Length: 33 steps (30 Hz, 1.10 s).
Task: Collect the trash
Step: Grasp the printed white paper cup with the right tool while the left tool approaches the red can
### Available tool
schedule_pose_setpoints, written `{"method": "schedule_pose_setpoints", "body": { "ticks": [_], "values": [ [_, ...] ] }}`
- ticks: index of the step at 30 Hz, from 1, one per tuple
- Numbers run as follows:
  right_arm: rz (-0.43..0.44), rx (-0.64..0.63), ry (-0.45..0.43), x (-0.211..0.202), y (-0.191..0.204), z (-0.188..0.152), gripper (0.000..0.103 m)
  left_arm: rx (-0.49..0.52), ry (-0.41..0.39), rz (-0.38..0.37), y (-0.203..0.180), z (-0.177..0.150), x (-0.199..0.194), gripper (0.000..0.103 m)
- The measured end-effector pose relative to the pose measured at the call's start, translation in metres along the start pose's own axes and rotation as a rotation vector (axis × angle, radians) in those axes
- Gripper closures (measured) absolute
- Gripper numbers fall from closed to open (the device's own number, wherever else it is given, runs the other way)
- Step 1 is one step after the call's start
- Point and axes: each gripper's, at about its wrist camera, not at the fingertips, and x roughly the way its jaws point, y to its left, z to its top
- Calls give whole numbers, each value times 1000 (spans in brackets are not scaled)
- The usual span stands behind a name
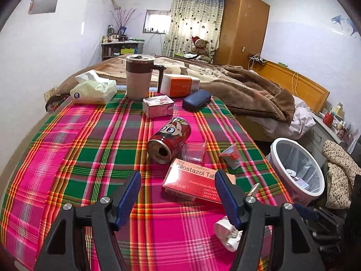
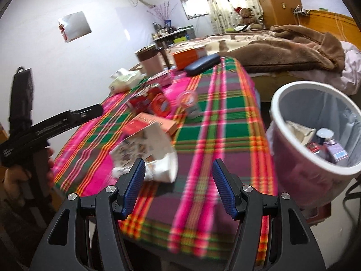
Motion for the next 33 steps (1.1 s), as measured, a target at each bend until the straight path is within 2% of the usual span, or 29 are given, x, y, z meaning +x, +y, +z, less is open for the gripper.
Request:
{"method": "schedule_pose_setpoints", "body": {
  "ticks": [5, 8, 14, 18, 20, 29, 31, 33],
  "values": [
    [25, 33, 58, 19, 11, -7, 40, 17, 14, 6, 8, 0, 10, 36],
    [43, 104, 101, 30, 9, -12, 40, 15, 28, -10, 14, 3, 18, 35],
    [56, 193, 88, 38, 11, -5, 40, 31, 43, 6, 24, 16, 39, 35],
    [40, 198, 80, 44, 19, -2, 40, 49, 48, 10, 28, 27, 55, 35],
    [22, 205, 75, 45, 20, -1, 52, 67, 61, 5, 28, 31, 63, 35],
    [19, 255, 50, 51, 13, 5, 69, 112, 117, -21, 32, 43, 94, 35],
    [16, 256, 42, 50, 12, 7, 71, 127, 128, -46, 30, 45, 99, 35],
    [11, 248, 33, 50, 12, 9, 73, 139, 141, -39, 29, 46, 106, 35]
  ]
}}
